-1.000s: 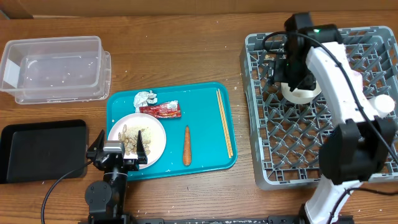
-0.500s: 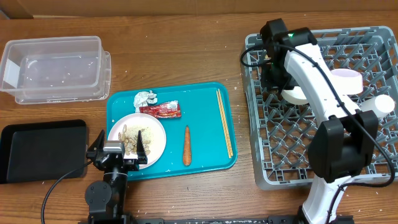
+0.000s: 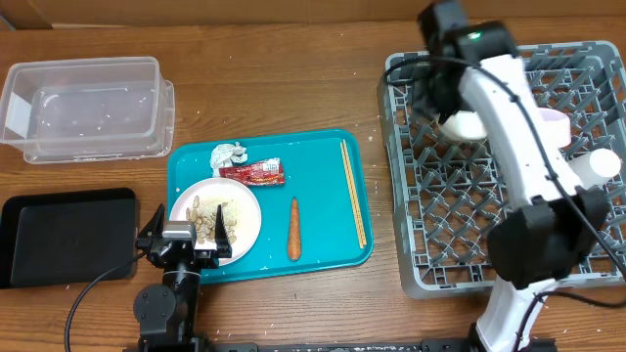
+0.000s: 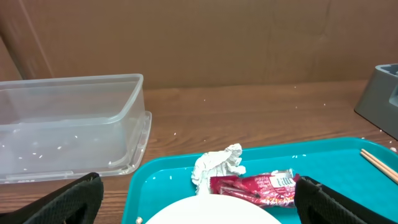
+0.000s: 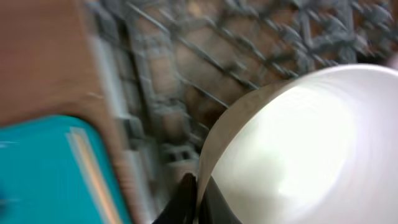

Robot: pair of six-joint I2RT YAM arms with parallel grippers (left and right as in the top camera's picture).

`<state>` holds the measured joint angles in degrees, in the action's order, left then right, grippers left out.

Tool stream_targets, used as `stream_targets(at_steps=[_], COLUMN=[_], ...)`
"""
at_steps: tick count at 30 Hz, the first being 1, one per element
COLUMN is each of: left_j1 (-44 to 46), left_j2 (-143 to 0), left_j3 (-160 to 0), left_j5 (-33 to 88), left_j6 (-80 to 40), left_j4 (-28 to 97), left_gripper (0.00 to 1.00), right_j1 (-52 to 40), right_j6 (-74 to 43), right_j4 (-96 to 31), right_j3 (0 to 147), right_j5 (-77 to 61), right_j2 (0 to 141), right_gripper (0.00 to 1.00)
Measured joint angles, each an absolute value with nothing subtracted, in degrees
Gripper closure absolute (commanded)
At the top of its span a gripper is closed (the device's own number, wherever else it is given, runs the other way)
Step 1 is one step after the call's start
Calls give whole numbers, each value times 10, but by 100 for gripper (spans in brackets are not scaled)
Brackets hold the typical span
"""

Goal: Sort waste into correct bins and load items into the dishwasher
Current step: 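Tilt the bowl upright against the rack's back tines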

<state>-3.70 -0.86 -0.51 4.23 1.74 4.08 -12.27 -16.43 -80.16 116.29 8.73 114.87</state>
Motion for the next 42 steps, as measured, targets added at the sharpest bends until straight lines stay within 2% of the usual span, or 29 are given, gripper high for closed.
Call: stream_targets(at_steps=[8,13,20,28,34,42], left_j1=[-37,-37,-37,-37,-37,-37], left_j2=[-9,-9,-9,-9,-9,-9], left_j3=[-5,-5,-5,-5,-5,-5], left_j5=[42,42,42,42,42,42], left_j6=[17,17,17,17,17,17], left_j4=[41,41,41,41,41,41], left_gripper=[0,0,0,0,0,0], right_j1=[6,53,65,66,74,129], right_j6=[-86,-61,-53,-62,-64,-74], right_j4=[-761,-731,-637,-578,-558,-554], right_j3=[1178,1144,1048,967,948,947], right_j5=[-248,-377,-512,-603,-609,-586], right_j2=[1115,1115,1115,1115,1115,1115], right_gripper=[96,96,96,96,96,96])
